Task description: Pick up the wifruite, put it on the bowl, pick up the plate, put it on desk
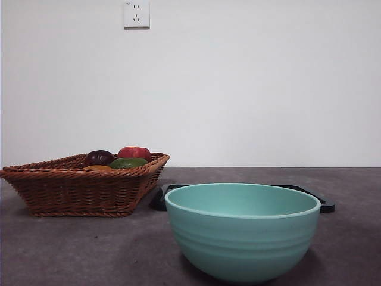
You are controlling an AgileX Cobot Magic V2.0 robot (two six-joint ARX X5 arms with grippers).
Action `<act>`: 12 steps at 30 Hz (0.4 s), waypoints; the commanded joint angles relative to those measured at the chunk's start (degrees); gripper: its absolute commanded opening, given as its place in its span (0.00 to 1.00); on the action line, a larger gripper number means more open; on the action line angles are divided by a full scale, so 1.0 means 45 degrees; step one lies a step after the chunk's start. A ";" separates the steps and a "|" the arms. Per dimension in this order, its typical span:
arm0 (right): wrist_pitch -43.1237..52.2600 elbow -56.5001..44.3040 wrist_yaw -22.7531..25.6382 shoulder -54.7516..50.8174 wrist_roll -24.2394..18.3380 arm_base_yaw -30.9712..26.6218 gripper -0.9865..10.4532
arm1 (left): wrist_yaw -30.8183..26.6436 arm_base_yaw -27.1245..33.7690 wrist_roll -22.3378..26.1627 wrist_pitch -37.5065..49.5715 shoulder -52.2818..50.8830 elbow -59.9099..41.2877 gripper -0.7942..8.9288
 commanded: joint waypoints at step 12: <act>-0.0719 0.3682 -0.1098 0.1948 0.3279 0.1496 0.10 | 0.0131 -0.0709 -0.1719 -0.2399 0.1331 0.3983 0.10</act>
